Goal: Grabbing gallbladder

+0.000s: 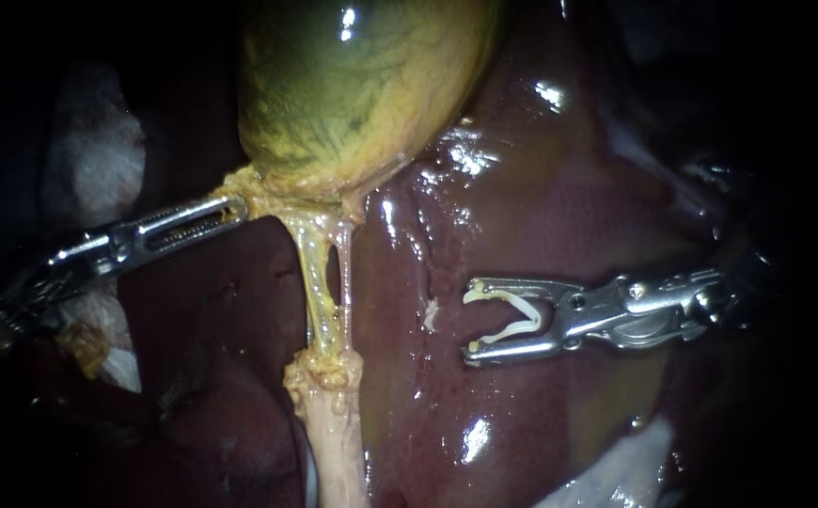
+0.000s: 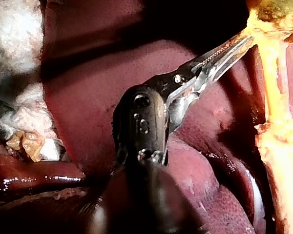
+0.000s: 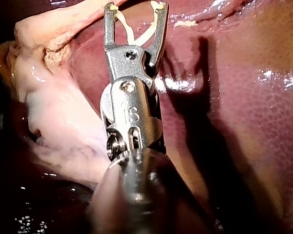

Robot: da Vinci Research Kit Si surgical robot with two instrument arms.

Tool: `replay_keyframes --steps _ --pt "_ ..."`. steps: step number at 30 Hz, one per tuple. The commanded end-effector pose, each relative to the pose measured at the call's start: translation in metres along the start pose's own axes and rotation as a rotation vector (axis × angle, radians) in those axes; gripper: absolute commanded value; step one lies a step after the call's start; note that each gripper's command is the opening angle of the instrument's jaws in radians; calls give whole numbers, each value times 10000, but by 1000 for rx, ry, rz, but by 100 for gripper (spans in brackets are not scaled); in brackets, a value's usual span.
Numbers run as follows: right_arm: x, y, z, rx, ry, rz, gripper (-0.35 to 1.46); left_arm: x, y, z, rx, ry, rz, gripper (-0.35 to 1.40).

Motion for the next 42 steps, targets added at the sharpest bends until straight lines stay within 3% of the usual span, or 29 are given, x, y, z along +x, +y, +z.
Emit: replay_keyframes --steps 1,7,14,42 --pt "1 -1 1 -1 -1 0 59 5 2 -3 -2 5 3 -35" --pt "5 -5 12 -5 3 14 59 21 14 -15 -2 16 6 -35" --pt "13 -10 33 -8 21 47 59 25 23 -24 0 24 0 -35" --pt "13 -10 41 -12 22 70 59 39 33 -35 -4 40 5 -35"
